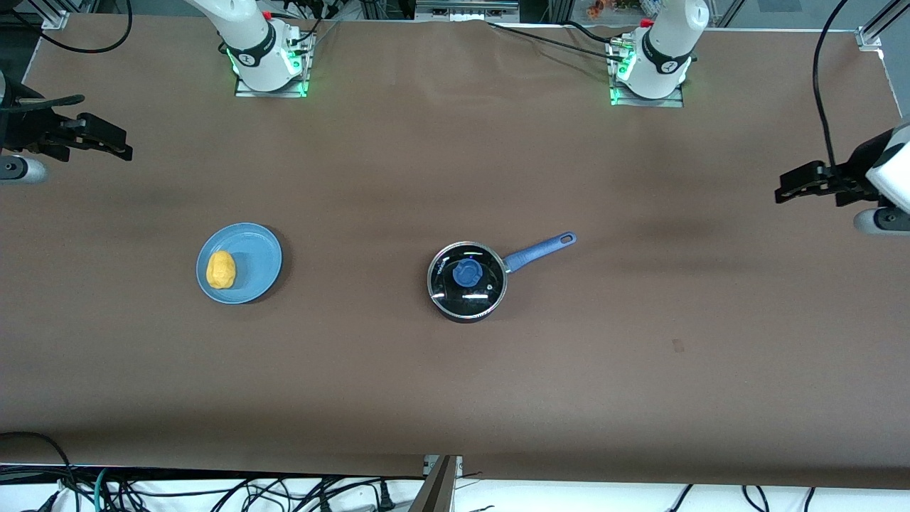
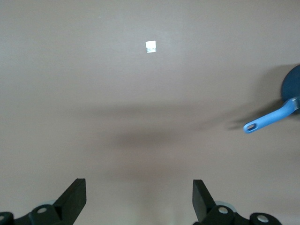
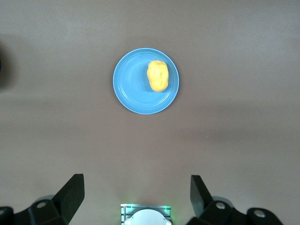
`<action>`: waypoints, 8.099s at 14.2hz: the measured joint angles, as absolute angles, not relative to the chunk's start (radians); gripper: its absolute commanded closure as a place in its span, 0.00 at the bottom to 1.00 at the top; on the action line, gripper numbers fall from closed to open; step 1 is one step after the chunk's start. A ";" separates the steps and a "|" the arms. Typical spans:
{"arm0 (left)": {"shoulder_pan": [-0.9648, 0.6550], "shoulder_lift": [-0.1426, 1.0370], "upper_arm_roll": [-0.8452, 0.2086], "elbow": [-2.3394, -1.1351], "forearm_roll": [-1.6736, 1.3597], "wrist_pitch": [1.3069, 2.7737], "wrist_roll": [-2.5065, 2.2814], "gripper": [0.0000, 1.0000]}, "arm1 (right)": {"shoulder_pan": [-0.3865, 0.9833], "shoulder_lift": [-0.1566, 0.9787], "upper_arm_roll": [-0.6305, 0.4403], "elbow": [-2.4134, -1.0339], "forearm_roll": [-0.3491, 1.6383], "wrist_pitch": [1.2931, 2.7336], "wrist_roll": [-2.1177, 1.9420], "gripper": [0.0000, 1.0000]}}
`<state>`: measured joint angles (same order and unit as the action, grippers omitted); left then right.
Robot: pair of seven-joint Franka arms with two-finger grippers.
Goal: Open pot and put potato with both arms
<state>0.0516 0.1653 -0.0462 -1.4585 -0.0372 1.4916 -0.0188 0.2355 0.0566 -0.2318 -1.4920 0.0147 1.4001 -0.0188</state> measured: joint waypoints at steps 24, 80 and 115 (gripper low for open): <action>-0.580 0.847 -0.144 -1.123 0.057 2.002 -1.049 0.00 | 0.232 0.056 -0.255 -1.492 0.014 1.400 -0.019 0.00; -0.193 0.535 -0.064 -1.529 0.119 2.145 -0.278 0.38 | 0.223 0.551 -0.237 -1.909 0.072 2.292 -0.165 0.70; 0.125 0.184 -0.103 -1.515 0.005 1.670 -0.094 0.00 | 0.590 0.612 -0.047 -1.393 0.449 2.237 1.068 0.00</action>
